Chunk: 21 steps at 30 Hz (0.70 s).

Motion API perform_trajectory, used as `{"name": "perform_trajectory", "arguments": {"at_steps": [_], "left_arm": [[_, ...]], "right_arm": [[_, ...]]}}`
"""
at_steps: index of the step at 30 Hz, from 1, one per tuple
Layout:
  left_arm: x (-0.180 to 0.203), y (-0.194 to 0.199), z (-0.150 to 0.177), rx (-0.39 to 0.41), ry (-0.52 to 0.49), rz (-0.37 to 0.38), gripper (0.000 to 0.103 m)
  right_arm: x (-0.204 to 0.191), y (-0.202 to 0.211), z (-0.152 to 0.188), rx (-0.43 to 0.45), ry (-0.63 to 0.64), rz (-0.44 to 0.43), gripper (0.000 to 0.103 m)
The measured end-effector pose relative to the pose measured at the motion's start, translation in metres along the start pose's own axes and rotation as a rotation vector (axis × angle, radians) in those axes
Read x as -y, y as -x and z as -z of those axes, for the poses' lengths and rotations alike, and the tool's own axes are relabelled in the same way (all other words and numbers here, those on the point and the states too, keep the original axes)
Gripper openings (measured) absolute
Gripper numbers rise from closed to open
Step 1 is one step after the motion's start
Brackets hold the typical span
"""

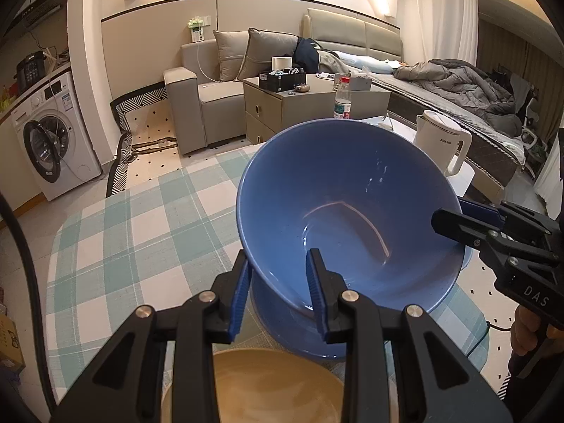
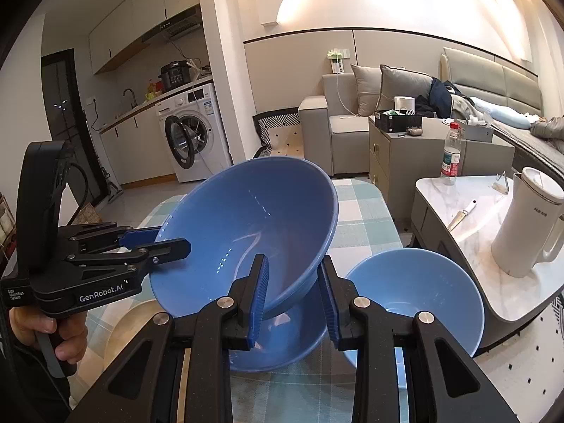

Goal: Organize plates and bowls
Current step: 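Carry the held blue bowl over another blue bowl with both grippers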

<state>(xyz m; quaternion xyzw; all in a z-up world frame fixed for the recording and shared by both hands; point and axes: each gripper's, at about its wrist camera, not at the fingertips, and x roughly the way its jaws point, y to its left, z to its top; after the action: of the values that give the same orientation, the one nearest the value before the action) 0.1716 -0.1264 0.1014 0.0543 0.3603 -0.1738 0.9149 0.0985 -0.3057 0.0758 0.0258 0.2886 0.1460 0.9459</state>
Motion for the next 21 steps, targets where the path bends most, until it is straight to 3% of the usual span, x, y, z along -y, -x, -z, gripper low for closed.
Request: {"name": "perform_trajectory", "arguments": {"at_steps": [21], "left_arm": [[-0.006, -0.016, 0.018, -0.045, 0.036, 0.004, 0.029]], "right_arm": [[-0.004, -0.012, 0.022, -0.042, -0.008, -0.02, 0.03]]}}
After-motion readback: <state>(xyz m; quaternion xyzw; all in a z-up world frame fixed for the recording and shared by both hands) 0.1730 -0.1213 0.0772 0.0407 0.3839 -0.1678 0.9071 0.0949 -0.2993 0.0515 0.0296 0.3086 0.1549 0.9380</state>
